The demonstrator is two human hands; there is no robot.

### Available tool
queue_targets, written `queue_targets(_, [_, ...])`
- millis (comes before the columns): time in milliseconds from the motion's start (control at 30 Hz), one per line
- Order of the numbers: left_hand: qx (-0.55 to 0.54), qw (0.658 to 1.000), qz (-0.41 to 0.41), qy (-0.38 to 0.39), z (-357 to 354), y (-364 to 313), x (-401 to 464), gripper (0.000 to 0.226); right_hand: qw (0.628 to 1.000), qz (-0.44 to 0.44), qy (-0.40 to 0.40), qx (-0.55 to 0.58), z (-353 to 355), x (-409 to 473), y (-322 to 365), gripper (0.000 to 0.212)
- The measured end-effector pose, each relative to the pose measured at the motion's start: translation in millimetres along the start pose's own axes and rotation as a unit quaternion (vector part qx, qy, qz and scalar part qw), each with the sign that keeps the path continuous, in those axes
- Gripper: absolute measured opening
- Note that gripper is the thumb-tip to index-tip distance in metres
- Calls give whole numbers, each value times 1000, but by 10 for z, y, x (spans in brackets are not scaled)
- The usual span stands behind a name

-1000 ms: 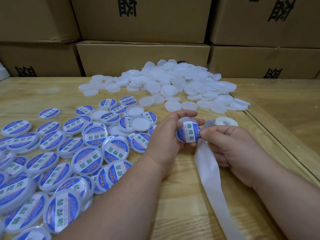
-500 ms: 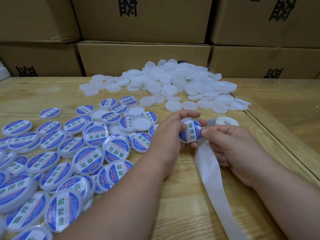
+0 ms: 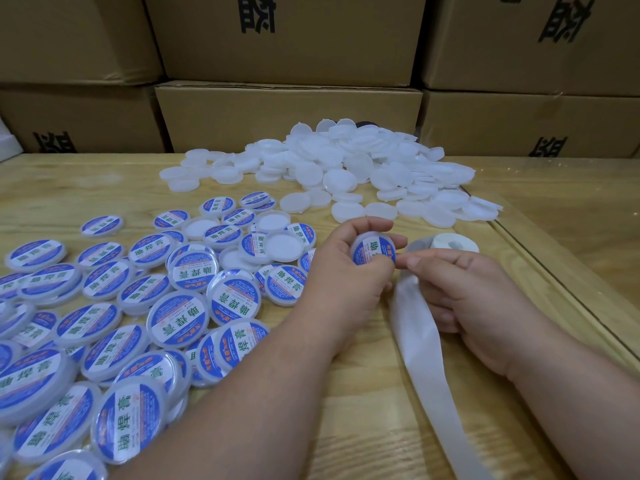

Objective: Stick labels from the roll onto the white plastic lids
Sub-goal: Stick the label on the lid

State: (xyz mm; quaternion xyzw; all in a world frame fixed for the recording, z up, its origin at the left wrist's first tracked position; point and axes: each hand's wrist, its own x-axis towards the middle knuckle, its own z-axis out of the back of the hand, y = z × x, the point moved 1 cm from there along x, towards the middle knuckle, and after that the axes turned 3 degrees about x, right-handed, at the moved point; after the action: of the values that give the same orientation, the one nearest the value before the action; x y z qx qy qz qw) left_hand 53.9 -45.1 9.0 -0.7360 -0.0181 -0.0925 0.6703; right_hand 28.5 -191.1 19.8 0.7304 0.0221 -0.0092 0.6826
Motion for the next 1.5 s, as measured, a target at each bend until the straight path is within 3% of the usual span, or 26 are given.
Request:
queue_targets(400, [-30,996,7,-83,59,73,69,37,999,33,-8,5,5,-13,13,23])
queue_targets(533, [-73,991,28,-111,62,32,65,16,994,88,-62,20,47,-8,43,14])
queue_targets(567, [-87,990,35,-108,59,7,59,10,992,101,-73,25,54,-7,53,16])
queue_targets(700, [-92,989,35,-106,59,-29,52,33,988,123,-96,16,60,-16,73,25])
queue_targets(867, [-77,984,40,-155,29,2,41,16,989,113,-97,-4,40,-26,54,34])
queue_targets(967, [-107,973,28,-203,33,-3,66,40,989,108,-97,-14,27,-27,41,41])
queue_targets(1100, [-200,933,16,-299,102,-80,80,76,989,102,-99,-31,29,-18,22,26])
queue_targets(1200, [-252,923,23,-291,119,-91,94,89,988,103,-101,-53,38,2,-4,21])
queue_targets(1267, [-197,946,31,-254,93,-39,92,83,987,104,-99,-67,44,9,-15,21])
queue_targets(1367, [44,987,10,-154,11,6,28,57,985,106,-99,-96,58,22,-43,21])
queue_targets(1433, [253,964,-33,-75,-29,43,-21,55,983,99,-104,-114,65,41,-68,22])
queue_targets(1500, [418,906,-68,-6,-76,98,-40,57,983,87,-117,-107,70,63,-92,21])
